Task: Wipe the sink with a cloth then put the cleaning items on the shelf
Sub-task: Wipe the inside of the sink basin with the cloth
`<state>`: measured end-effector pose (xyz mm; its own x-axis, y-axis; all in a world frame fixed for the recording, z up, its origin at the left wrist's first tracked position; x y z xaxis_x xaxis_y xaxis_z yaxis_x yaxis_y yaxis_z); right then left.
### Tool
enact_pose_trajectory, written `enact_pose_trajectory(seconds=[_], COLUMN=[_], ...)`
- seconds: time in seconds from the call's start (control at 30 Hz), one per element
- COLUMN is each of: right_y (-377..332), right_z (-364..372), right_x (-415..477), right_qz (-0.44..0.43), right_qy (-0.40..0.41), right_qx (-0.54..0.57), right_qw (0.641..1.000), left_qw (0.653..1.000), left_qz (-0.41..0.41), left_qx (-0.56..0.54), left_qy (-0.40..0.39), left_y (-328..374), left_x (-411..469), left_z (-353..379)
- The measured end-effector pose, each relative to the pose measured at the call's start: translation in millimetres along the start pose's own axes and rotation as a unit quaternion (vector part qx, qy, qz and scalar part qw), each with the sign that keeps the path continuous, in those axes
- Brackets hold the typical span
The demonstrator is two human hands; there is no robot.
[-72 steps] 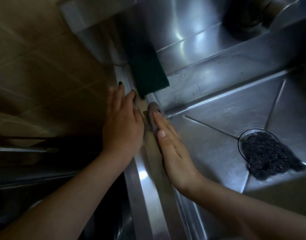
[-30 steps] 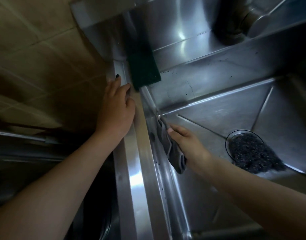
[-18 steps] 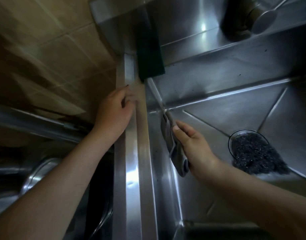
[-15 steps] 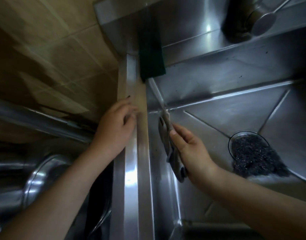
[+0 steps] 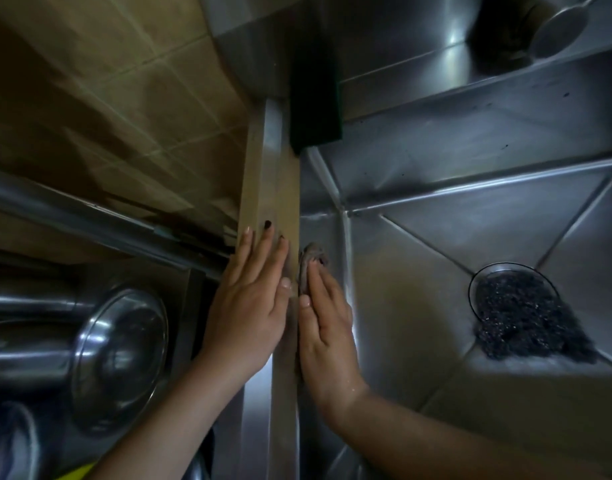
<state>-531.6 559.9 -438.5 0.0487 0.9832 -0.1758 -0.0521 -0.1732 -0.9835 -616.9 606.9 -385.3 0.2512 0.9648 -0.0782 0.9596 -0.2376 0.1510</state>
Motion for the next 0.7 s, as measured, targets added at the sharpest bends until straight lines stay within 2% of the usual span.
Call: enact_pose_trajectory(seconds=[0.33, 0.7], right_y=[17.3, 75.7], right_z=[7.9, 6.3], right_x=[9.7, 41.8], right_qz=[0.018, 0.074], right_qy=[-0.017, -0.005], right_qx=[0.0, 0.019], right_qw=[1.0, 0.997], left_qw=[0.999, 0.999], left_qz=[0.012, 0.002], left_qx=[0.034, 0.035], left_qy=[-0.016, -0.013], left_y=[3.1, 3.7], left_x=[-1.0, 0.8], left_z=[-0.3, 0.5])
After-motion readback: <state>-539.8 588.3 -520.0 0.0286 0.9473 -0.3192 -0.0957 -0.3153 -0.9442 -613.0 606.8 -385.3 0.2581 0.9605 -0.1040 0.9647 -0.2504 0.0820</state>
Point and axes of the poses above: each hand's wrist, its own x-axis towards the middle knuckle, its own z-axis out of the palm, y = z × x, the point moved 4 cm from there along x, towards the middle knuckle, and after that the axes turned 1 degree about -z, right-handed, at the moved point
